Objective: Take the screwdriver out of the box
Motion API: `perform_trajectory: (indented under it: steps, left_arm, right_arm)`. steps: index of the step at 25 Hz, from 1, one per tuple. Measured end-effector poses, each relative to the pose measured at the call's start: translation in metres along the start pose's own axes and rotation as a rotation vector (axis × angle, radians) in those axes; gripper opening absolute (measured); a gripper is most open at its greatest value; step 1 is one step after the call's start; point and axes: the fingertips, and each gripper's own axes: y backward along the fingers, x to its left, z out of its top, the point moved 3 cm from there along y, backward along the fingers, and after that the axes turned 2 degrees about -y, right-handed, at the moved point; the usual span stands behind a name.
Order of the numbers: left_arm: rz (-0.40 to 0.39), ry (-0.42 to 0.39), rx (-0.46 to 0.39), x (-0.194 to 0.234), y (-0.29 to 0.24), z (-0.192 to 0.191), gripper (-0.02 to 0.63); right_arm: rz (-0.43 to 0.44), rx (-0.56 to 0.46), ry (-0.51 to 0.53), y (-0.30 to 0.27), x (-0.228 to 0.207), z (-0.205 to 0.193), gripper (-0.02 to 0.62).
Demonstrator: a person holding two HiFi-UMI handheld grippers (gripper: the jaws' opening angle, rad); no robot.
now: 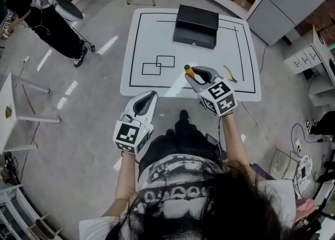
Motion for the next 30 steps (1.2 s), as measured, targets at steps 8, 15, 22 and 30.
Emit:
perform_trajectory:
  steps: [8,15,22,30]
  left_arm:
    - [-0.045,0.004,-0.003,-0.019,0.003,-0.005,0.0]
    - [-0.064,-0.006,0.002,-0.042,-0.005,-0.002,0.0]
    - [-0.049,-0.017,0.001,-0.08,-0.02,0.008,0.0]
    - [-0.027,-0.028,0.003,-0.148,-0.023,0.018,0.0]
  right_arm:
    - [-0.034,0.014,-0.053,0.034,0.017,-0.023,0.11]
    - [-0.043,0.018,-0.08,0.063,0.014,-0.042,0.11]
    - [-0.066,0.006,-0.114,0.112,-0.004,-0.067,0.11]
    - [-0.074,-0.024,-0.151,0.181,-0.013,-0.098,0.11]
